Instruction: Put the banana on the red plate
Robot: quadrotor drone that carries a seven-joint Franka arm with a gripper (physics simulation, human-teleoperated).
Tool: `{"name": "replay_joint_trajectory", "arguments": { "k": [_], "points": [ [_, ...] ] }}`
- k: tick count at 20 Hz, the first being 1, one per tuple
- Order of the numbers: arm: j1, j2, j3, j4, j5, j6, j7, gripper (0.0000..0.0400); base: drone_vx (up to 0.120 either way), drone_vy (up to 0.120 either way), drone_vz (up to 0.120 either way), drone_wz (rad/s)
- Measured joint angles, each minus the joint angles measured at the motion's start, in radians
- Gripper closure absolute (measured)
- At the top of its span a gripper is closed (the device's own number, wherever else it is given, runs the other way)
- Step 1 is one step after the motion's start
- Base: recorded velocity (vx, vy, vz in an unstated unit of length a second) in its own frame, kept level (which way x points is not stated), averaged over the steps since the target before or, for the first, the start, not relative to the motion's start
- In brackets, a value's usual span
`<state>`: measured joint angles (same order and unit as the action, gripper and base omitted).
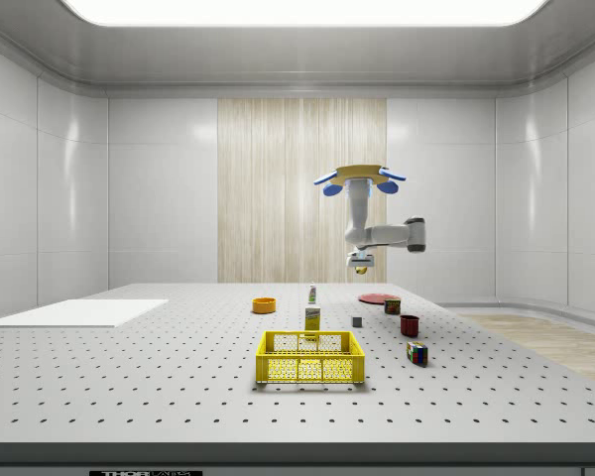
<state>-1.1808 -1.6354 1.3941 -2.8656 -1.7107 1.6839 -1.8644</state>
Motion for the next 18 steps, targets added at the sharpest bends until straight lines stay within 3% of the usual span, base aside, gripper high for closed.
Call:
{"name": "replay_joint_trajectory", "arguments": {
  "k": [11,18],
  "points": [
    [0.001,0.003,0.000,0.000,0.000,-0.003,-0.038,0.0199,0.116,0.000,-0.004,0.000],
    [0.001,0.005,0.000,0.000,-0.001,-0.004,-0.043,0.0199,0.011,0.000,-0.120,0.000]
  ]
}}
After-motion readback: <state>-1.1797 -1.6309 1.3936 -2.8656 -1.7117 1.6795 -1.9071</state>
